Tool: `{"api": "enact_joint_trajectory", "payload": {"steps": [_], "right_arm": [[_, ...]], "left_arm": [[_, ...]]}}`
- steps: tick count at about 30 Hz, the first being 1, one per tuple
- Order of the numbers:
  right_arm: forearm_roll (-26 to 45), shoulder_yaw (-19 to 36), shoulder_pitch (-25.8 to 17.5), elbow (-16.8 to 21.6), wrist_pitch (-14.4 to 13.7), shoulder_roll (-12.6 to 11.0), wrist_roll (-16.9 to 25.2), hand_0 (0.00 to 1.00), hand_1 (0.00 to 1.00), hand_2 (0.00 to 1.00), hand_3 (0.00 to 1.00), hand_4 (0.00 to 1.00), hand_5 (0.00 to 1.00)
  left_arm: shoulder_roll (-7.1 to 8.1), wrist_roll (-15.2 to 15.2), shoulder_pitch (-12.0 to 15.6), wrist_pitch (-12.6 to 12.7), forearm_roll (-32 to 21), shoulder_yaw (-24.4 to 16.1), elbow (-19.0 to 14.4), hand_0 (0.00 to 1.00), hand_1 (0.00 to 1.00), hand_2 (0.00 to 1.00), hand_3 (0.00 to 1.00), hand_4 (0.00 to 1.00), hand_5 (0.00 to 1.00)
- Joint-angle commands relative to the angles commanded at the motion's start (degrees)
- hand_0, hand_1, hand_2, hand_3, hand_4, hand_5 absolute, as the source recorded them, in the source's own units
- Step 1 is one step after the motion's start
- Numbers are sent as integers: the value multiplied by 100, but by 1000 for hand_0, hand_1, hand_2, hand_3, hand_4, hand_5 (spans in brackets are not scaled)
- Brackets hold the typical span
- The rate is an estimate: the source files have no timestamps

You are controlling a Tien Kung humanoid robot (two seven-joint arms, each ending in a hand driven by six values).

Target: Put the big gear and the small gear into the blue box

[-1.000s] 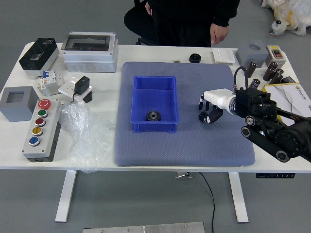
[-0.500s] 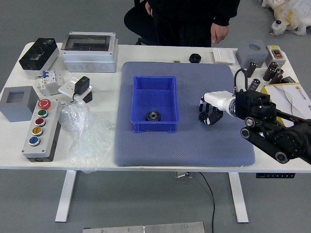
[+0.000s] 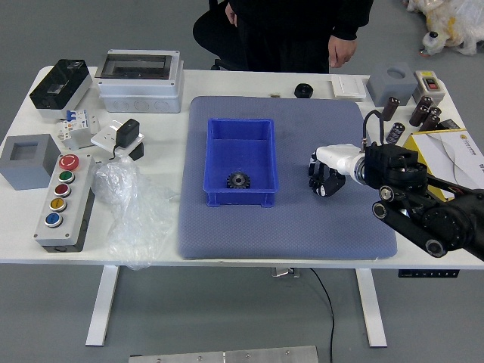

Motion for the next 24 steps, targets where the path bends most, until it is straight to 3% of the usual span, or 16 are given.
{"api": "enact_joint_trajectory", "payload": {"steps": [1,24], "right_arm": [[-12,6,-8,-2,-12,7,2,353,449,531,623,718,168],[-237,30,-105,-28,-250,63,25,332,374,439,584,648,127]], "left_arm": [[-2,0,0,0,0,0,0,860,828,829,775,594,372],[-33,1,1,-4,-5,-2,1,860,828,829,776,594,373]]}}
